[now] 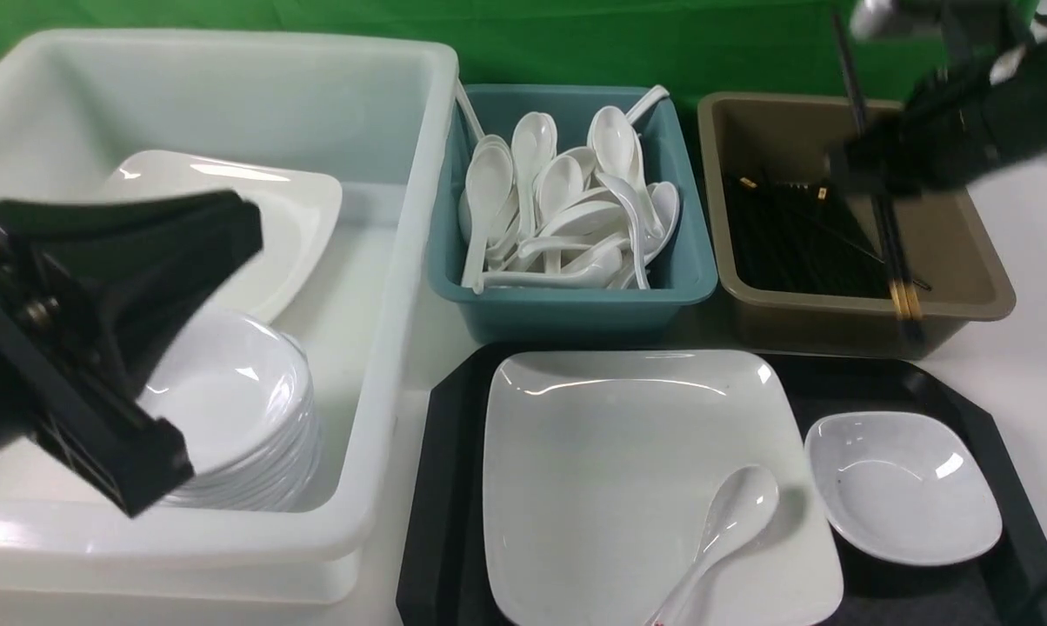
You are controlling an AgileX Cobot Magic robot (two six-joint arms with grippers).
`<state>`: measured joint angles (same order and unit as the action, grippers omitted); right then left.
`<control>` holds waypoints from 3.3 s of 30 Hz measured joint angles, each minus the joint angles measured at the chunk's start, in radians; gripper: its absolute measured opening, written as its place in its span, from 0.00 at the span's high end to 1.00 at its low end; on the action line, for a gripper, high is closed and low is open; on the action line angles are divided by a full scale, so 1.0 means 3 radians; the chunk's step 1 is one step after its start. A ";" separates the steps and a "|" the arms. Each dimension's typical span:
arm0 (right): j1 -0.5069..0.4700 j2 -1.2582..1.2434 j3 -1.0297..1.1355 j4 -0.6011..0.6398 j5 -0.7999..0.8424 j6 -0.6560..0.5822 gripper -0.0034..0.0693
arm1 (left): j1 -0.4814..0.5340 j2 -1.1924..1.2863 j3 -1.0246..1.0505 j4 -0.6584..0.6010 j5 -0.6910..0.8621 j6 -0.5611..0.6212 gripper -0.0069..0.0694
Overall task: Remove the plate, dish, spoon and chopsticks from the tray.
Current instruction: Use the right arm to put the chopsticks into the small storage box on the right, then use the right arm to grab a small plate from the dinner plate, then use the right arm to put the small plate into the large storage box on the left
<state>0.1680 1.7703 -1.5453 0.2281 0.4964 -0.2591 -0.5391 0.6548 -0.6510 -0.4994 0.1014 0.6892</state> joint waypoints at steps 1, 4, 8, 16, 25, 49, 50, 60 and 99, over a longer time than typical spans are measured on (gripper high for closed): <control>-0.0024 0.0149 -0.0187 0.0000 -0.0071 0.0050 0.79 | 0.0000 0.0000 0.0000 0.0000 0.0003 0.0014 0.89; -0.0096 0.0598 -0.0702 0.0004 -0.0239 0.0136 0.79 | 0.0000 0.0000 0.0000 0.0025 0.0042 0.0030 0.89; -0.0190 0.0990 -0.1089 0.0004 -0.0228 0.0268 0.69 | 0.0000 0.0000 0.0000 0.0125 0.0100 0.0034 0.89; -0.0344 0.1010 -0.1192 -0.0062 0.0405 0.0433 0.15 | 0.0000 0.0018 0.0000 0.0184 0.0145 0.0040 0.89; -0.0049 0.0097 -0.0554 -0.0540 0.1864 -0.0341 0.51 | 0.0000 0.0081 0.0000 0.0188 0.0377 0.0046 0.89; 0.0479 -0.0633 0.2447 -0.0626 -0.0186 -0.1503 0.31 | 0.0000 0.0081 0.0000 0.0160 0.0415 0.0046 0.89; 0.0479 -0.0631 0.2443 -0.0630 -0.0176 -0.1511 0.26 | 0.0000 0.0081 0.0000 0.0160 0.0416 0.0046 0.89; 0.0479 -0.0683 0.2277 -0.0632 0.0202 -0.1435 0.20 | 0.0000 0.0081 0.0000 0.0154 0.0431 0.0040 0.89; 0.1637 -0.1566 0.0974 -0.0808 0.0929 -0.0601 0.87 | 0.0000 0.0051 -0.0391 0.0831 0.1589 -0.0848 0.89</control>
<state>0.6593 1.3004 -1.2531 -0.0143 0.7749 -0.4394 -0.5391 0.6701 -0.7682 -0.2501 0.5780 0.4349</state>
